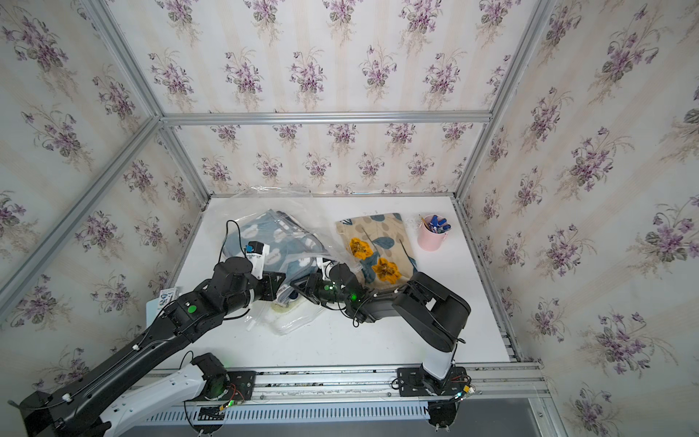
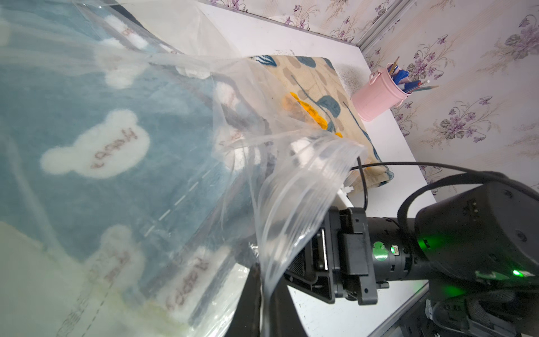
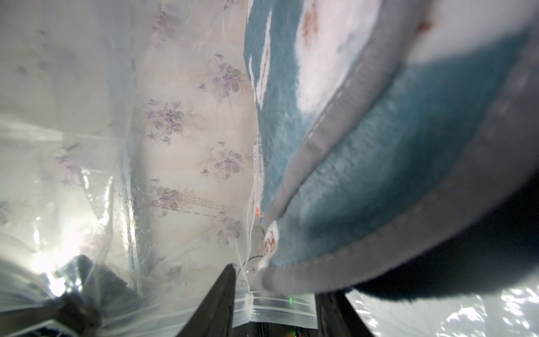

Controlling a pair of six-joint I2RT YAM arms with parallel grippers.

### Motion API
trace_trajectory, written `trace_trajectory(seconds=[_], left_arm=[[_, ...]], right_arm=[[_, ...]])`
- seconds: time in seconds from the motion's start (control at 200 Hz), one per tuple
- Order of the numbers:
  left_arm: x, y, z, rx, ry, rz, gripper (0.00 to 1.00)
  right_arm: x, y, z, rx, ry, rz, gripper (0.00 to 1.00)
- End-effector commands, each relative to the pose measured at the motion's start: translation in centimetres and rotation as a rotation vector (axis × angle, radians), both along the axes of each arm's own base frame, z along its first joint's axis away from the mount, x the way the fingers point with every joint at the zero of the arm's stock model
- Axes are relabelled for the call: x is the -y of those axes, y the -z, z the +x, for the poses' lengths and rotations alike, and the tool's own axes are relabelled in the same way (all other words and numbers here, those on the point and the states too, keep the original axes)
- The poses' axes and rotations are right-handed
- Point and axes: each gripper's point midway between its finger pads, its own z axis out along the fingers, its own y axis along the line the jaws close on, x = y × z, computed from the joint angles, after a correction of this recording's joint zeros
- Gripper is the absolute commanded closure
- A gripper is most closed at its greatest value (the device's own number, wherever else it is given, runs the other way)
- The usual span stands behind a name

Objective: Take the blanket out of the vacuum bag
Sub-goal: Take out the blanket from the vacuum bag.

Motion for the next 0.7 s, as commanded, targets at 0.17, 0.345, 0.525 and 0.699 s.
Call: trace_trajectory(seconds=[0.17,0.345,0.525,0.699], left_arm=[[0.3,0.1,0.2,0.012,0.005,-0.008,0.89],[0.2,0.5,0.1,0.004,-0.002,-0.017,0.89],[-0.2,1.0,-0.2,-0.001,-0.009,-0.016,0.89],[-0.4,1.0,-0.3,0.001,-0.012,-0.012,0.89]], right_arm=[[0.0,-0.7,0.2,0.053,0.011,0.025,0.54],[-0.9,0.0,1.2,0.064,0.023,0.027,0.54],[-1.5,0.7,1.7,0.050,0.026,0.012,0.54],[-2.4,-1.6,1.8,0.087,0.008,0.047,0.63]])
